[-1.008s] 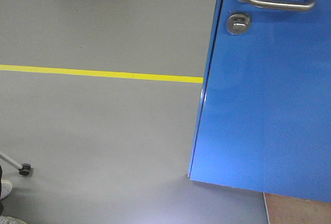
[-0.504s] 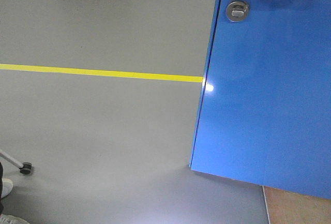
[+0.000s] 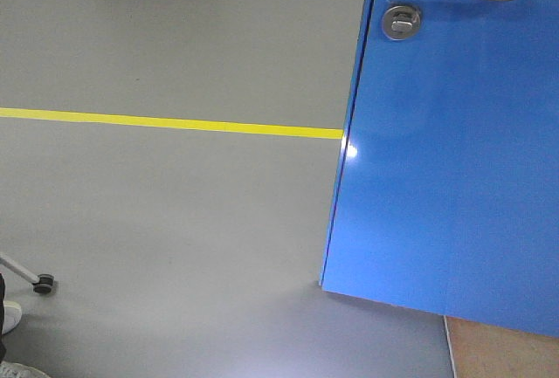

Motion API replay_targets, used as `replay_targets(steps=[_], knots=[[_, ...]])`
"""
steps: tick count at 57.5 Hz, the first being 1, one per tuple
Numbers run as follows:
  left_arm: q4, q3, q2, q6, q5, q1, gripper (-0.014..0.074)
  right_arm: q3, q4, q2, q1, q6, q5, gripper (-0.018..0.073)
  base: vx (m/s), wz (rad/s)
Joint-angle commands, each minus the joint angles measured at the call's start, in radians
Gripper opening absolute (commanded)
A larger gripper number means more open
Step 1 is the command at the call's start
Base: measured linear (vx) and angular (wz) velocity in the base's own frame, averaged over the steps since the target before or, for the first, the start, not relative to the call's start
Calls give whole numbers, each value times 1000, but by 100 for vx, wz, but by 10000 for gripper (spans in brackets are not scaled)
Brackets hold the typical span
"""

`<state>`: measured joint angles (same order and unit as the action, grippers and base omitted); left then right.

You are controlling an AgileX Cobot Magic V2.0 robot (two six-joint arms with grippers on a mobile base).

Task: Move to blue door and open it

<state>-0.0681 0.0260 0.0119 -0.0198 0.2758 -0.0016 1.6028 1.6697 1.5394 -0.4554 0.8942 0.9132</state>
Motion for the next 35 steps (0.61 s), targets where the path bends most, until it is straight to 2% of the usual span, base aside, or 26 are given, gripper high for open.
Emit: replay_targets(steps=[1, 12, 17, 24, 30, 35], knots=[[2, -26, 12, -7, -84, -6, 73, 28, 58, -37, -2, 8, -1, 12, 0, 0], [2, -26, 12, -7, -84, -6, 73, 28, 39, -37, -1, 9, -7, 12, 0, 0], [2, -26, 12, -7, -84, -6, 73, 28, -47, -63, 0, 2, -13, 12, 0, 0], [2, -26, 12, -7, -84, -6, 73, 28, -266, -147, 51, -31, -38, 12, 0, 0], [2, -26, 12, -7, -84, -6, 73, 28, -555, -235, 136, -78, -120, 12, 0, 0], [2, -26, 12, -7, -84, -6, 73, 28, -837, -311, 232, -214, -220, 12, 0, 0]])
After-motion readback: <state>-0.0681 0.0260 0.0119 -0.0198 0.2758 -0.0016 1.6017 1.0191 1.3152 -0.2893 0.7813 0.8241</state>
